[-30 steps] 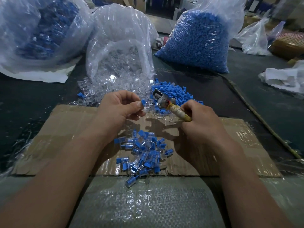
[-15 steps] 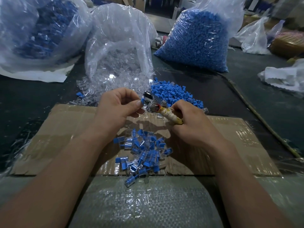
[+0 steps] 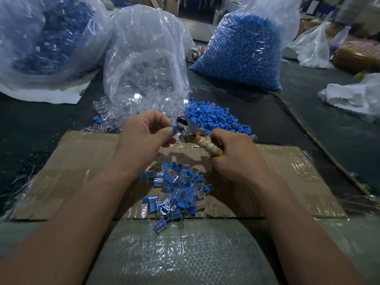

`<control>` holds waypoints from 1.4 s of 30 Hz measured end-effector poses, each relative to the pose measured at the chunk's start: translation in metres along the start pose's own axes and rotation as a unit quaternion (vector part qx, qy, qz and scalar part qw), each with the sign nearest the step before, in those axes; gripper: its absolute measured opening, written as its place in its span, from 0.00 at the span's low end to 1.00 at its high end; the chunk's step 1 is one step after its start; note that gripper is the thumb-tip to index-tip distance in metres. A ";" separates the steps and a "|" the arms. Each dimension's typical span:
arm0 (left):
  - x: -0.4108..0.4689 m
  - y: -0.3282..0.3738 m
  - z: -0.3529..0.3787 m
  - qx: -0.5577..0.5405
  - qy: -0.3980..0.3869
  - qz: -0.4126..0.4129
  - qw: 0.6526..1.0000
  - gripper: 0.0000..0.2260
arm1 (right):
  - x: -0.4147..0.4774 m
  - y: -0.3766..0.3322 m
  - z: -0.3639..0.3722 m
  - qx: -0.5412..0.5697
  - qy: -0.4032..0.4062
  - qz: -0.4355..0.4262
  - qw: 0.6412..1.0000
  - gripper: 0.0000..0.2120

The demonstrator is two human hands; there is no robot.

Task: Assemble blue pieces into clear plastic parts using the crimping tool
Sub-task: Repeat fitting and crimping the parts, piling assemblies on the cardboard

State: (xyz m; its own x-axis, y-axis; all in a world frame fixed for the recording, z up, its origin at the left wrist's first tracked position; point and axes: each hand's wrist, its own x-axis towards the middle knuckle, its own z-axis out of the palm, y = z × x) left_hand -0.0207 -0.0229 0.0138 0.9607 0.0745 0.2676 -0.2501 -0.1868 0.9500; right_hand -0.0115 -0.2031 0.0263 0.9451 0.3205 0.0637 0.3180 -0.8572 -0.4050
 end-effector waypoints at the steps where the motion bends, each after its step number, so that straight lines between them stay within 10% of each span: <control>1: 0.000 -0.001 -0.001 0.004 0.003 0.002 1.000 0.10 | 0.000 -0.001 0.001 -0.005 0.002 0.002 1.000 0.13; 18: 0.006 -0.003 -0.009 -0.040 0.071 -0.058 0.995 0.06 | 0.000 0.010 -0.002 -0.026 0.016 -0.003 1.000 0.15; 37: 0.002 0.006 -0.018 0.014 -0.260 -0.132 0.956 0.06 | 0.007 0.022 0.005 -0.044 -0.044 0.021 0.998 0.30; 42: 0.003 -0.005 -0.015 -0.029 -0.086 -0.171 0.981 0.06 | 0.007 0.024 0.005 -0.047 -0.068 0.016 0.996 0.35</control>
State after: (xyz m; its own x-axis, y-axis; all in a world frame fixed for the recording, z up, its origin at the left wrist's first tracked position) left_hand -0.0187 -0.0068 0.0124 0.9946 -0.0437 -0.0938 0.0879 -0.1228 0.9885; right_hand 0.0024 -0.2199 0.0127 0.9383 0.3378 -0.0747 0.2989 -0.9002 -0.3168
